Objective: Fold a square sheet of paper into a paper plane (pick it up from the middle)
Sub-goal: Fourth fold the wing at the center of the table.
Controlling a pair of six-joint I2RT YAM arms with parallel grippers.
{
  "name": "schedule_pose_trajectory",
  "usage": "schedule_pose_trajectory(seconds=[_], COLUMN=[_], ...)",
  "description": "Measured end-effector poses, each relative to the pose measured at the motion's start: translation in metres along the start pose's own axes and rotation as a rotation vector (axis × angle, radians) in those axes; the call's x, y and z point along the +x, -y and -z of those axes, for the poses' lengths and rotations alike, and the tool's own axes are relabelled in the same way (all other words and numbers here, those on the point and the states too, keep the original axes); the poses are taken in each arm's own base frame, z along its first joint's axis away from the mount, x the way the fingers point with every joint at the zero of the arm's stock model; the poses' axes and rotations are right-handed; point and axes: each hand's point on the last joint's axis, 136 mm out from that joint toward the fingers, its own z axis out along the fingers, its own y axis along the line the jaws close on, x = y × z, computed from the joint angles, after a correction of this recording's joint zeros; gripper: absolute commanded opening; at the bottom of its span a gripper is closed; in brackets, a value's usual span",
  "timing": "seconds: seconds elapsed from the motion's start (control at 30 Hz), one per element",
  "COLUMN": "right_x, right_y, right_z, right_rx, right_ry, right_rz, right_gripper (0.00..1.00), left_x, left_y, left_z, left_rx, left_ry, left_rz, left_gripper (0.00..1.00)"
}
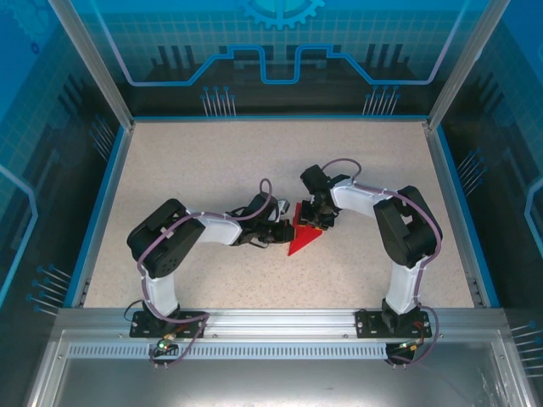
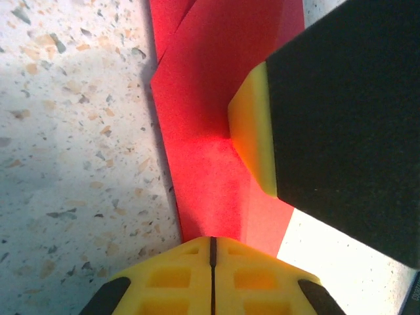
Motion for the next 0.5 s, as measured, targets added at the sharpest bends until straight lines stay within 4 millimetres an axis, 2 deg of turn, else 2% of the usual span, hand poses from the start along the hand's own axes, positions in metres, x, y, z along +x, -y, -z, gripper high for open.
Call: schedule_pose_trajectory(seconds=[0.23, 0.5], right_x=[0.0, -0.003], right_y=[-0.001, -0.009], right_z=[0.001, 0.012], right_rx=[-0.004, -0.06], right_ry=[0.002, 0.033], right_rz=[0.001, 0.02], right_gripper=[0.44, 0.45], left_x=[0.001, 0.001], left_y=[-0.001, -0.002], left_z=[-0.001, -0.001], left_rx=[-0.022, -0.061], left_ry=[-0.006, -0.017], left_rz=[0.001, 0.0], left_gripper=[0.05, 0.04])
